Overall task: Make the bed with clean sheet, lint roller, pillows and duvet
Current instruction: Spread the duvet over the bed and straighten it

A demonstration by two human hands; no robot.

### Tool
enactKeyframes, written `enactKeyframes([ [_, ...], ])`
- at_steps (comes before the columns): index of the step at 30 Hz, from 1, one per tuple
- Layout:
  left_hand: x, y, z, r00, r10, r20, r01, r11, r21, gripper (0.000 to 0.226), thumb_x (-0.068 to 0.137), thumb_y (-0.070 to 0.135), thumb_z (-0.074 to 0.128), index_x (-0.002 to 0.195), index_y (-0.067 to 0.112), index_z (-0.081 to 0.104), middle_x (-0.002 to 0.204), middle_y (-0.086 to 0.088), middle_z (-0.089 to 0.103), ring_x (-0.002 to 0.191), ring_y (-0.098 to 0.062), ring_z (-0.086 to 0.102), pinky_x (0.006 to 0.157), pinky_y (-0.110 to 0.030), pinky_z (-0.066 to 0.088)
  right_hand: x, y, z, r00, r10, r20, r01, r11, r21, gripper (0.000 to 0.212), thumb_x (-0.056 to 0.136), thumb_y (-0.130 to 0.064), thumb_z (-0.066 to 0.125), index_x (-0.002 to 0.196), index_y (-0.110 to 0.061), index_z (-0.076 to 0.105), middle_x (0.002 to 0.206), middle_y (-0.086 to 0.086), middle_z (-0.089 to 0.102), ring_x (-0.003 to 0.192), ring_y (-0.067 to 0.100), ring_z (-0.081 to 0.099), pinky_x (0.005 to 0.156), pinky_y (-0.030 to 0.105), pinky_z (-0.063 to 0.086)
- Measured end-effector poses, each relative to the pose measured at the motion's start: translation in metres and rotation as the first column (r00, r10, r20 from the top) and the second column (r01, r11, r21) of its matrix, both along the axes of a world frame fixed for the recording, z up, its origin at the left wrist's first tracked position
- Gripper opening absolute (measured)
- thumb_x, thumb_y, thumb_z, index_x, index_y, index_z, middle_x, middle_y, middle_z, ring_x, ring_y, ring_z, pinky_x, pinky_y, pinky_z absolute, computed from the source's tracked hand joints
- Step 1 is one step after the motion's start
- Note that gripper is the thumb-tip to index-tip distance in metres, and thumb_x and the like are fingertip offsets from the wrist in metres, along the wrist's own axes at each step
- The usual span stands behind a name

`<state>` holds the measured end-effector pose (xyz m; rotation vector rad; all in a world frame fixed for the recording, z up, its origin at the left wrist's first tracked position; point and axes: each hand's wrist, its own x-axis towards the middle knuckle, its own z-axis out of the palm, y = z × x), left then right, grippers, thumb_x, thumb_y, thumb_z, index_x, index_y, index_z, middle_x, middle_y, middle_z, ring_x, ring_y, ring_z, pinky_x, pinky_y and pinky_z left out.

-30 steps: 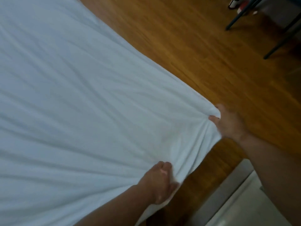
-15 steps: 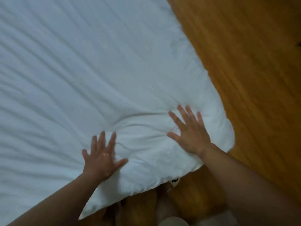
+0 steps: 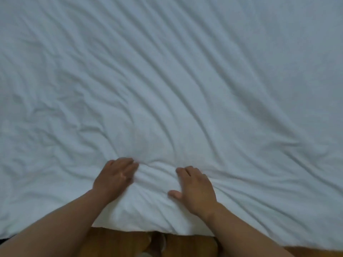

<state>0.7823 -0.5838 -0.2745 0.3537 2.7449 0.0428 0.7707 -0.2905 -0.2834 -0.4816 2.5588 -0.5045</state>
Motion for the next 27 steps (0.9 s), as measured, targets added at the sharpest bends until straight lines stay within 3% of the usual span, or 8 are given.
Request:
enactKeyframes([
  [4,-0.026,-0.025,-0.033,0.999,-0.05,-0.011,0.051,0.969,0.243,0.027,0.082,0.032,0.05,0.084,0.021,0.075,0.082,0.0,0.069,0.077,-0.024,0.066,0.063,-0.026,0.052,-0.006,-0.072,-0.036,0.997,-0.061,-0.04,0.062,0.997,0.04,0.025,0.08,-0.049,0.06,0.088,-0.026,0.066,0.081,-0.005,0.066,0.08,0.022,0.065,0.067,0.034,0.048],
  [10,-0.001,-0.027,-0.022,0.95,-0.106,0.294,0.004,0.945,0.326,0.022,0.097,0.018,0.052,0.111,0.013,0.069,0.115,-0.013,0.065,0.107,-0.033,0.06,0.088,-0.035,0.044,-0.006,-0.077,-0.001,0.977,0.062,0.205,-0.105,0.973,0.204,0.029,0.08,-0.051,0.063,0.071,-0.024,0.057,0.06,-0.011,0.056,0.064,0.007,0.056,0.06,0.025,0.038],
  [13,0.052,-0.055,-0.012,0.906,-0.255,0.337,0.111,0.913,0.392,0.025,0.094,0.016,0.053,0.114,0.012,0.069,0.112,-0.014,0.064,0.103,-0.037,0.06,0.089,-0.038,0.045,-0.002,-0.096,0.019,0.921,0.142,0.362,-0.27,0.904,0.332,0.033,0.082,-0.058,0.057,0.073,-0.028,0.049,0.075,-0.011,0.055,0.077,0.007,0.052,0.067,0.023,0.037],
  [15,0.078,-0.095,-0.012,0.932,-0.123,0.34,-0.033,0.907,0.421,0.035,0.087,0.033,0.054,0.117,0.02,0.068,0.116,-0.006,0.063,0.103,-0.03,0.062,0.092,-0.034,0.049,-0.011,-0.129,0.029,0.902,0.184,0.39,-0.35,0.842,0.411,0.024,0.085,-0.056,0.055,0.078,-0.035,0.046,0.094,-0.011,0.054,0.088,0.011,0.054,0.074,0.025,0.038],
  [17,0.09,-0.151,0.003,0.909,0.244,0.338,-0.362,0.863,0.351,0.047,0.088,0.046,0.051,0.13,0.03,0.061,0.134,0.002,0.056,0.119,-0.021,0.056,0.104,-0.031,0.044,-0.021,-0.18,0.031,0.895,0.265,0.359,-0.395,0.846,0.359,0.026,0.085,-0.053,0.053,0.075,-0.034,0.038,0.092,-0.011,0.052,0.084,0.009,0.051,0.074,0.023,0.041],
  [21,0.128,-0.298,0.019,0.479,0.802,0.356,-0.858,0.514,-0.004,0.062,0.101,0.053,0.037,0.157,0.034,0.017,0.165,0.004,0.011,0.15,-0.02,0.013,0.123,-0.037,0.012,-0.036,-0.313,0.03,0.866,0.451,0.217,-0.473,0.88,0.055,0.028,0.086,-0.052,0.058,0.11,-0.044,0.049,0.11,-0.017,0.052,0.104,0.01,0.06,0.082,0.024,0.047],
  [24,0.163,-0.387,0.036,0.176,0.919,0.354,-0.963,0.235,-0.132,0.067,0.1,0.058,0.032,0.158,0.031,0.011,0.165,-0.003,0.007,0.148,-0.028,0.015,0.122,-0.041,0.018,-0.04,-0.415,0.037,0.787,0.603,0.129,-0.603,0.796,-0.043,0.06,0.088,-0.05,0.06,0.143,-0.036,0.039,0.14,-0.014,0.039,0.129,0.012,0.045,0.1,0.026,0.045],
  [27,0.19,-0.455,0.047,0.058,0.954,0.294,-0.985,0.103,-0.138,0.063,0.103,0.05,0.033,0.158,0.025,0.015,0.161,-0.009,0.013,0.145,-0.03,0.021,0.12,-0.038,0.021,-0.043,-0.502,0.041,0.694,0.711,0.114,-0.713,0.701,-0.029,0.064,0.091,-0.049,0.058,0.148,-0.037,0.032,0.15,-0.013,0.03,0.134,0.014,0.038,0.106,0.026,0.041],
])
